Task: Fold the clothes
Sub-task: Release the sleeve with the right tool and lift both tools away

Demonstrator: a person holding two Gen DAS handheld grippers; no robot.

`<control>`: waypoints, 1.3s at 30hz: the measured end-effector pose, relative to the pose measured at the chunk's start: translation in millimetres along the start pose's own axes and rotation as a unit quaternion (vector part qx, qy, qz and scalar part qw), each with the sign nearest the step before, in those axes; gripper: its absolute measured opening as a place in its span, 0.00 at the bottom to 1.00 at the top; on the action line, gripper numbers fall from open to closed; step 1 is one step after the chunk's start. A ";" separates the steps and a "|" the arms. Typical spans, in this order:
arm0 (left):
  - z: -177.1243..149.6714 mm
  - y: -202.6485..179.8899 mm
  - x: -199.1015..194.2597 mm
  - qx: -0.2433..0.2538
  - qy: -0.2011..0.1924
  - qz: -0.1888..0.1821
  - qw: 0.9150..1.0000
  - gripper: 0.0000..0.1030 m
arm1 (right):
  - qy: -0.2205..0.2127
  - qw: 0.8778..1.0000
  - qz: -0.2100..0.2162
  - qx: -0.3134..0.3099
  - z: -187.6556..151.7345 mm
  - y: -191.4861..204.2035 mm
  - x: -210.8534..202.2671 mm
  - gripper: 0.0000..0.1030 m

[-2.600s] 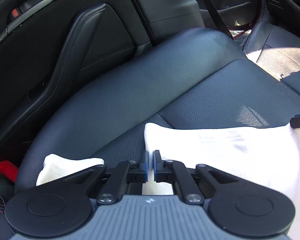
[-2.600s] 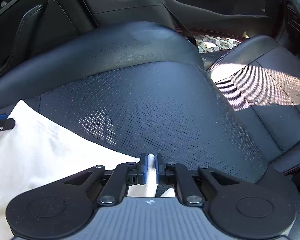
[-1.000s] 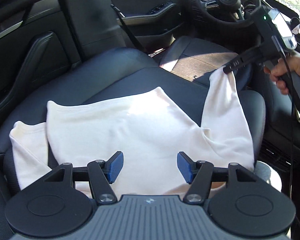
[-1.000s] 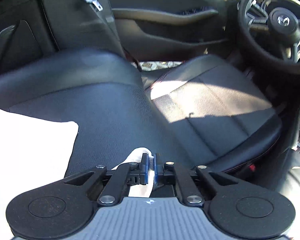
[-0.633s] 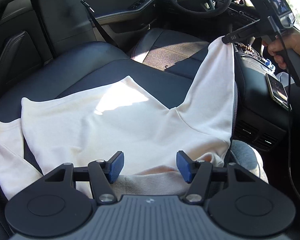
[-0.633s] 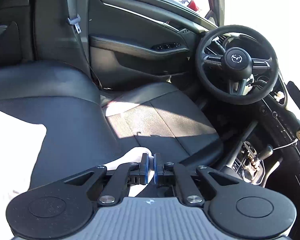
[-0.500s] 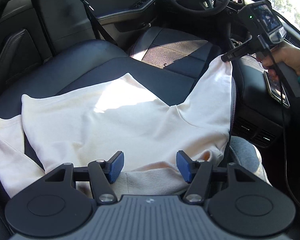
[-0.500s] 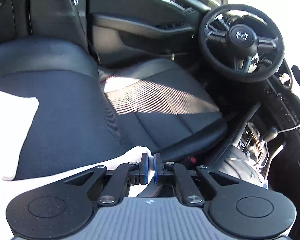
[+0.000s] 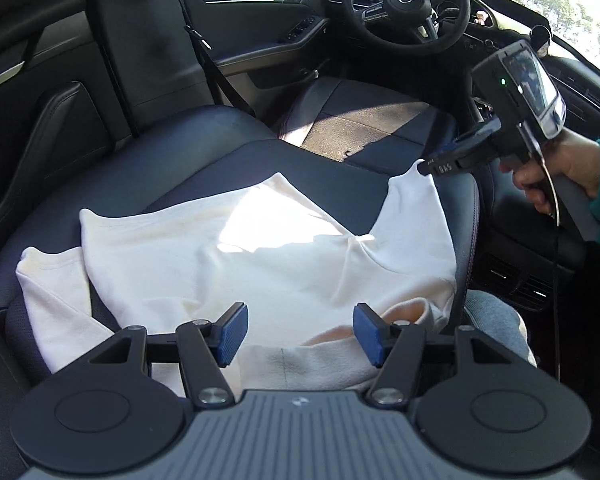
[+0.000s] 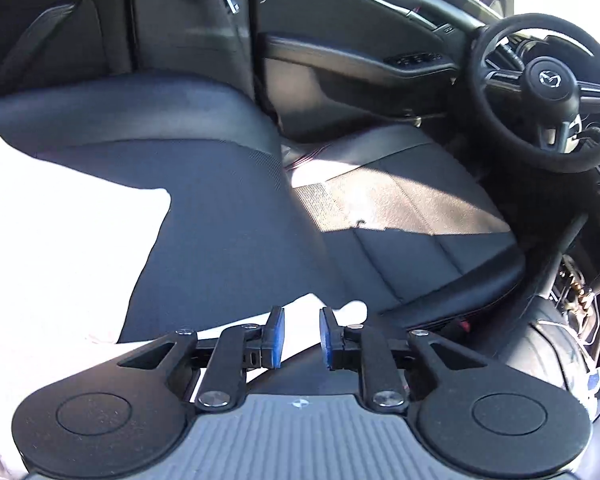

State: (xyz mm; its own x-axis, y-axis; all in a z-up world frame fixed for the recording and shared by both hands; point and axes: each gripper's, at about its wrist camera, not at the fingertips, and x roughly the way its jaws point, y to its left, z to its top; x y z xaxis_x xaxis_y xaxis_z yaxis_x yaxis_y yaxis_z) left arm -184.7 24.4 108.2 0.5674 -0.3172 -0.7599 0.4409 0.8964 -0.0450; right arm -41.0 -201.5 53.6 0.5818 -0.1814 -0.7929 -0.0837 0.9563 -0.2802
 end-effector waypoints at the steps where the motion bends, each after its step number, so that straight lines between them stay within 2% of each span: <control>1: 1.9 3.8 -3.6 -0.004 -0.004 0.007 1.000 0.58 | 0.004 1.000 0.004 -0.002 -1.7 3.4 1.6 0.20; 6: 9.7 21.3 -20.4 -0.023 -0.027 0.037 0.999 0.61 | 0.020 1.000 0.023 -0.008 -8.2 9.7 4.0 0.21; 9: 13.7 34.1 -31.0 -0.045 -0.041 0.053 0.997 0.62 | 0.011 0.999 0.030 0.003 -8.6 7.3 -1.0 0.21; 12: 19.7 53.6 -39.0 -0.077 -0.047 0.094 0.991 0.64 | -0.010 0.998 0.059 0.005 -2.5 13.4 -11.3 0.21; 15: 26.6 76.4 -45.6 -0.117 -0.048 0.132 0.983 0.64 | -0.037 0.992 0.118 0.004 8.5 26.1 -24.3 0.21; 19: 34.5 104.5 -57.1 -0.170 -0.054 0.161 0.971 0.67 | -0.068 0.974 0.218 -0.003 22.8 56.9 -43.8 0.21; 24: 38.9 122.6 -60.5 -0.195 -0.056 0.195 0.960 0.73 | -0.084 0.941 0.328 -0.029 37.3 110.9 -60.3 0.21; 29: 38.7 138.2 -54.5 -0.227 -0.051 0.206 0.951 0.74 | -0.087 0.919 0.378 -0.072 42.5 165.5 -68.4 0.21; 31: 37.3 140.9 -51.0 -0.236 -0.047 0.203 0.949 0.74 | -0.086 0.921 0.372 -0.082 43.2 177.8 -65.2 0.21; 33: 35.8 140.1 -46.8 -0.236 -0.045 0.195 0.951 0.74 | -0.083 0.928 0.354 -0.077 44.4 175.7 -55.7 0.21; 35: 37.1 135.3 -40.3 -0.225 -0.045 0.189 0.955 0.73 | -0.080 0.939 0.332 -0.053 47.3 158.1 -41.1 0.24; 39: 45.9 127.8 -16.6 -0.218 -0.034 0.166 0.961 0.71 | -0.043 0.966 0.256 0.008 56.0 103.8 6.5 0.27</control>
State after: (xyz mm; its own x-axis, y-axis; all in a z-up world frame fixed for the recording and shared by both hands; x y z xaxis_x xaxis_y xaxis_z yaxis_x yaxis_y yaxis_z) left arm -105.9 130.1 144.8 0.6776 0.0033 -0.7354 -0.0971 0.9916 -0.0849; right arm -0.5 -90.7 49.6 0.5328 0.3352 -0.7770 -0.3665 0.9190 0.1452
